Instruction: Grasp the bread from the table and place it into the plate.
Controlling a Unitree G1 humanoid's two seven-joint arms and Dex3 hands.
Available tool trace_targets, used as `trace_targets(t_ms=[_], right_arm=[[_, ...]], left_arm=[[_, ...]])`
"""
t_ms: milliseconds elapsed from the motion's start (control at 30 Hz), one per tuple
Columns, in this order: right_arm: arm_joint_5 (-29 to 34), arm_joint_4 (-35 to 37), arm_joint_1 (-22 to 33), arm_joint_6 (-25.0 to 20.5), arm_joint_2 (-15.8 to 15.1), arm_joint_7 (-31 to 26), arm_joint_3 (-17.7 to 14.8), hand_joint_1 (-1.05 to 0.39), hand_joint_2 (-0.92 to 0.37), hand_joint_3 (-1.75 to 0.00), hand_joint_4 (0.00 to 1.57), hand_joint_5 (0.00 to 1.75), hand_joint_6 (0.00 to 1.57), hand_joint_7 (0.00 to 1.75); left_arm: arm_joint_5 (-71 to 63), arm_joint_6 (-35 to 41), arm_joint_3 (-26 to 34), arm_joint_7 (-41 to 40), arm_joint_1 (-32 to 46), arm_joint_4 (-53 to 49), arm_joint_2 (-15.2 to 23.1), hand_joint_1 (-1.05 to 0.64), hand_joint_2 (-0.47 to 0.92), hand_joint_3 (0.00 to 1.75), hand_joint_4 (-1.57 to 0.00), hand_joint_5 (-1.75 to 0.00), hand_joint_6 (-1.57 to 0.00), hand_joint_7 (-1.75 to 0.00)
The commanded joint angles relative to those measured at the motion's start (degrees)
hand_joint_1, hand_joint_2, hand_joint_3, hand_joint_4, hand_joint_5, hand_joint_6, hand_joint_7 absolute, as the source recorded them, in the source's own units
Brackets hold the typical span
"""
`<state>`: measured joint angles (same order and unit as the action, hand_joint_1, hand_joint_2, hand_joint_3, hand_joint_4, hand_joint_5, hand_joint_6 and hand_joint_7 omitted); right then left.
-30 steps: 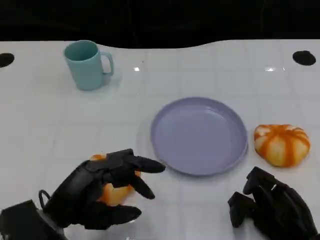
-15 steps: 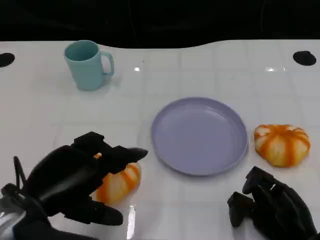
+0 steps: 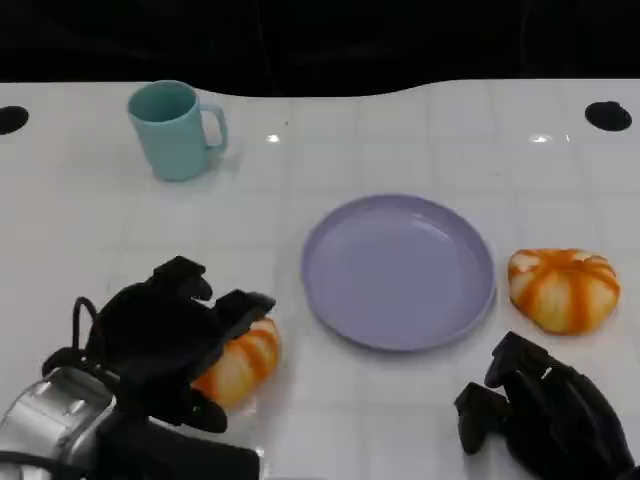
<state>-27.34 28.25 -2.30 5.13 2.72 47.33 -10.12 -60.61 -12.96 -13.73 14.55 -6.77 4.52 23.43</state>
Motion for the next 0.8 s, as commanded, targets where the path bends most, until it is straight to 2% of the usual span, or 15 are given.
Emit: trace_targets(t_ms=[33, 167, 633, 700, 767, 800], right_arm=[[-0.2, -0.6, 0.4, 0.1, -0.7, 0.0, -0.1, -0.56, -0.92, -0.24, 0.77, 1.69, 0.68, 1.45], [-0.5, -1.0, 0.6, -0.5, -0.6, -0.2, -0.1, -0.56, -0.92, -0.23, 0.77, 1.71, 0.67, 1.46], [-0.5, -1.4, 0.9, -0.3, -0.8, 0.4, -0.1, -0.54, -0.92, -0.25, 0.75, 1.71, 0.66, 1.45], [-0.2, -1.5, 1.0, 0.1, -0.8, 0.3, 0.0, -0.54, -0.92, -0.26, 0.75, 1.71, 0.66, 1.46], [-0.4, -1.4, 1.0, 0.1, -0.8, 0.4, 0.0, -0.54, -0.92, -0.26, 0.75, 1.71, 0.65, 1.46], [-0.4, -1.3, 1.0, 0.1, -0.8, 0.5, -0.1, -0.55, -0.92, -0.26, 0.75, 1.71, 0.65, 1.46]], left_arm=[[-0.1, 2.2, -2.8, -0.9, -3.3, -6.0, 0.9, -0.82, 0.88, 0.01, 0.00, -0.88, -0.21, -0.16], [1.5, 3.9, -4.8, 0.1, -5.8, -10.9, 0.7, -0.82, 0.89, 0.01, 0.00, -0.88, -0.19, -0.15], [6.7, 3.2, -10.8, -4.9, -12.3, -28.0, 0.7, -0.82, 0.90, 0.00, 0.00, -0.88, -0.20, -0.17], [7.5, 1.8, -11.4, -7.9, -12.8, -30.3, 0.7, -0.73, 0.90, 0.01, -0.02, -0.92, -0.23, -0.19], [8.1, -1.3, -11.8, -14.0, -13.5, -34.0, 0.5, -0.61, 0.91, 0.01, -0.11, -0.99, -0.30, -0.22], [8.3, -2.5, -12.2, -16.4, -13.9, -35.6, 0.4, -0.51, 0.90, 0.12, -0.22, -1.07, -0.37, -0.25]])
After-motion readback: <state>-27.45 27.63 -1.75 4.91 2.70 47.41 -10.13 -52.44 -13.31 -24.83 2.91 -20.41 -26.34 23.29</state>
